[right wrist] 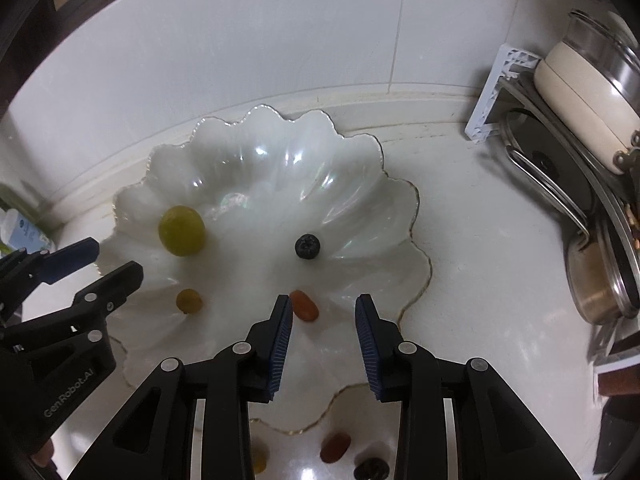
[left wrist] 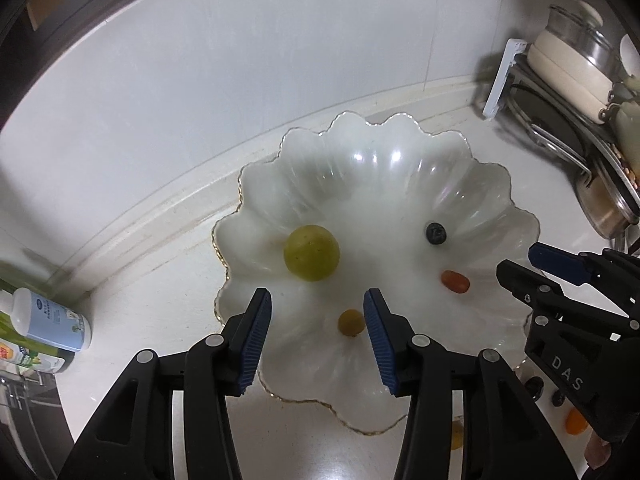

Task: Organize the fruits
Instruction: 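Raise both open tools out of the bowl and back away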

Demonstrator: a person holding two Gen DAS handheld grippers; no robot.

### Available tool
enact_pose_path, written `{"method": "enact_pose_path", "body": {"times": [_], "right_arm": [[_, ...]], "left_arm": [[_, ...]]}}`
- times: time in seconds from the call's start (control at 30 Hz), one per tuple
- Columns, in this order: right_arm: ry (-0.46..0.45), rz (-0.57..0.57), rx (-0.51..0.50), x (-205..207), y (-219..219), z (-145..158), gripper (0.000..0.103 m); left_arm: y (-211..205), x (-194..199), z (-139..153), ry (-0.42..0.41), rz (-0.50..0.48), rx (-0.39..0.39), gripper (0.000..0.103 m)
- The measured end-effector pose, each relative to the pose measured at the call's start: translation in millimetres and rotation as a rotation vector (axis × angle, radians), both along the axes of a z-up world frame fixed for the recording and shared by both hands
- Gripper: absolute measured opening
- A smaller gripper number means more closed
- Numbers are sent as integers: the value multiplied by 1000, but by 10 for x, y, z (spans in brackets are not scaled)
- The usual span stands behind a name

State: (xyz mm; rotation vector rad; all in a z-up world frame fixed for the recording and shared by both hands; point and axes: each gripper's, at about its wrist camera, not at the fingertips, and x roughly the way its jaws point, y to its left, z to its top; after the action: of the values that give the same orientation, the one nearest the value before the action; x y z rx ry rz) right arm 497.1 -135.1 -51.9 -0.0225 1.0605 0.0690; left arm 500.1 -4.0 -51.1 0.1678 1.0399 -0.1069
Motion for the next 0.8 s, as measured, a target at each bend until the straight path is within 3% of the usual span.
{"method": "enact_pose_path", "body": {"times": [0.37,0.8], "right_arm": [[-117,-34,-2,-304,-54,324,34],[-244,-47,3,-833,-128,667,34]], "left_arm": [[31,-303,334,-112,-13,-17,47],[-2,-845,719,-305,-58,-27,47]]}}
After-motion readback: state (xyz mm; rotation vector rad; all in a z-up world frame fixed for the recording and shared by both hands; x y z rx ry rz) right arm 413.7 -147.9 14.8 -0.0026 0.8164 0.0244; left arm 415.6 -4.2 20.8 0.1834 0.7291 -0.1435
